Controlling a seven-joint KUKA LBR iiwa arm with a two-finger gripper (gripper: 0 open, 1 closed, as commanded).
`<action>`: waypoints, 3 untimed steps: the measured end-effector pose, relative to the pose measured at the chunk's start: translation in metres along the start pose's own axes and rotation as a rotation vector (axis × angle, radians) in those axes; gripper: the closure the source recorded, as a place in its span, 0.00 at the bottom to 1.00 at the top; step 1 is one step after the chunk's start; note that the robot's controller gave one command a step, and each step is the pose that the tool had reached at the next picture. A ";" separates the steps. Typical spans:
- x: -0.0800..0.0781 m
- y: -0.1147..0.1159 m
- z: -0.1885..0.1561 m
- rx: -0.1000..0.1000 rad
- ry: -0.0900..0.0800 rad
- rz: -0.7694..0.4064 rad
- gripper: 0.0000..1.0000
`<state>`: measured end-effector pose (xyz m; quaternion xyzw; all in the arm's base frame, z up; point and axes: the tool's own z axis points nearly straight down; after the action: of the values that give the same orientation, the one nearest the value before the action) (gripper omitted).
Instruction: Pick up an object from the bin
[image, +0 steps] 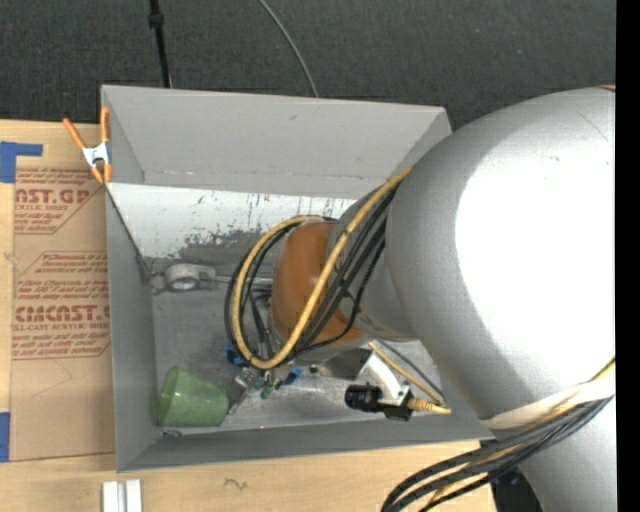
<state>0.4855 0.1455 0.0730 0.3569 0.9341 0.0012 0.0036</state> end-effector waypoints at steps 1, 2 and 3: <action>-0.001 0.001 -0.001 0.001 0.002 -0.001 0.00; 0.000 0.003 -0.003 0.000 0.007 -0.002 1.00; 0.001 0.003 -0.008 0.005 0.008 -0.004 1.00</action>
Offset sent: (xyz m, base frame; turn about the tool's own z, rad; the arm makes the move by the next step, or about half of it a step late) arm 0.0000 0.0000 0.0000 0.0000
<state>0.4870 0.1485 0.0810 0.3551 0.9348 0.0003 -0.0008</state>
